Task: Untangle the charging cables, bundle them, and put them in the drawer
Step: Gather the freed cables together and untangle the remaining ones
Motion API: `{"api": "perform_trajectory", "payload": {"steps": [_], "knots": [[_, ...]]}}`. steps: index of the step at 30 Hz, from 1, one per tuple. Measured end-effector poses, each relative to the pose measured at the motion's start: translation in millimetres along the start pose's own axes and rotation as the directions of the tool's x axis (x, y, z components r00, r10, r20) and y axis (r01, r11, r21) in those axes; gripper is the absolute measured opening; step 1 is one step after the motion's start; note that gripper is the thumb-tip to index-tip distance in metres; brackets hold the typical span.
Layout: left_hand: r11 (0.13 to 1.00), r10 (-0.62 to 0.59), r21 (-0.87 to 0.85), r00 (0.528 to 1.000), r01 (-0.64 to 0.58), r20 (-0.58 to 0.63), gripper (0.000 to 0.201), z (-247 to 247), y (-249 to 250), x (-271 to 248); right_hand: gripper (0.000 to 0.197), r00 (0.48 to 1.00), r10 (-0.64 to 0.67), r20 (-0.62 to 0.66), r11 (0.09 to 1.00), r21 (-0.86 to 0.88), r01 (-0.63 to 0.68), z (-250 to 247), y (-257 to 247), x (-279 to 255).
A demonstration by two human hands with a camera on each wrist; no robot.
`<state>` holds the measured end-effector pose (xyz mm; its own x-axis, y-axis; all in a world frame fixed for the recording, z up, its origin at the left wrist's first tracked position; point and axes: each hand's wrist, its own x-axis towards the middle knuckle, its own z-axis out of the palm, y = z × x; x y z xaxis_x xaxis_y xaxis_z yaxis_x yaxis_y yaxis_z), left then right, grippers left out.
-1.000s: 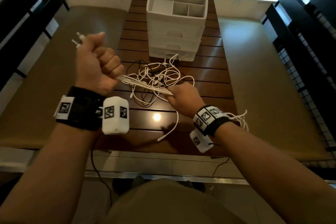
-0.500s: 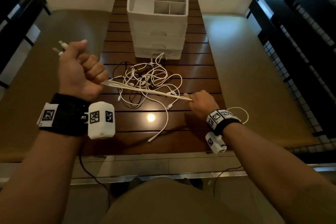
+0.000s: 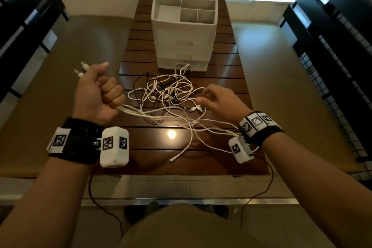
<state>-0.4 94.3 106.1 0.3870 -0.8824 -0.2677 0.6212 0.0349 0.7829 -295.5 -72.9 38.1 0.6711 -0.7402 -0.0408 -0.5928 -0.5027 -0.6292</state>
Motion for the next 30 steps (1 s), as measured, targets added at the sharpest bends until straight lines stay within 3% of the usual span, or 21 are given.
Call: {"api": "perform_trajectory", "payload": {"steps": [3, 5, 7, 10, 16, 18, 20, 23, 27, 30], "knots": [[0.997, -0.076, 0.015, 0.996, 0.076, 0.04, 0.062, 0.8, -10.7, -9.9, 0.019, 0.999, -0.045, -0.005, 0.998, -0.041, 0.045, 15.6, -4.9, 23.7], [0.993, -0.119, 0.023, 0.992, 0.118, 0.039, 0.062, 0.5, -20.0, -15.0, 0.011, 0.989, -0.045, 0.142, 0.992, -0.115, 0.061, 34.1, -6.1, 35.9], [0.99, -0.143, 0.02, 0.989, 0.143, 0.034, 0.057, -2.7, -30.5, -17.4, 0.022, 0.951, 0.029, 0.308, 0.975, -0.217, 0.041, 58.0, -8.3, 44.9], [0.984, -0.176, -0.003, 0.984, 0.176, 0.027, 0.054, -3.7, -46.3, -13.6, 0.042, 0.916, 0.18, 0.359, 0.936, -0.348, -0.048, 88.8, -3.1, 53.7], [0.978, -0.208, -0.009, 0.977, 0.208, -0.054, 0.061, 4.6, -58.4, -10.1, 0.021, 0.904, 0.225, 0.363, 0.911, -0.408, -0.063, 112.3, -3.3, 57.8], [0.979, -0.204, -0.021, 0.977, 0.203, -0.065, 0.06, 4.2, -58.1, -8.9, 0.012, 0.93, 0.186, 0.317, 0.948, -0.307, -0.085, 102.1, -12.7, 60.1], [0.981, -0.193, -0.021, 0.978, 0.192, -0.083, 0.061, 5.6, -58.4, -6.9, 0.012, 0.97, 0.13, 0.206, 0.989, -0.095, -0.113, 81.9, -27.9, 60.8], [0.987, -0.157, 0.018, 0.98, 0.161, -0.126, 0.054, 13.7, -61.6, -1.8, 0.013, 0.999, 0.034, 0.012, 0.982, 0.187, -0.036, 46.7, -59.6, 58.4], [0.983, -0.105, 0.133, 0.984, 0.124, -0.141, 0.033, 22.8, -67.4, 4.6, 0.018, 0.974, -0.091, -0.207, 0.956, 0.255, 0.143, 13.6, -94.8, 52.0], [0.98, -0.097, 0.164, 0.992, 0.109, -0.083, 0.046, 31.6, -63.8, 7.4, 0.026, 0.935, -0.193, -0.296, 0.918, 0.282, 0.279, -5.0, -114.9, 42.8]]}}
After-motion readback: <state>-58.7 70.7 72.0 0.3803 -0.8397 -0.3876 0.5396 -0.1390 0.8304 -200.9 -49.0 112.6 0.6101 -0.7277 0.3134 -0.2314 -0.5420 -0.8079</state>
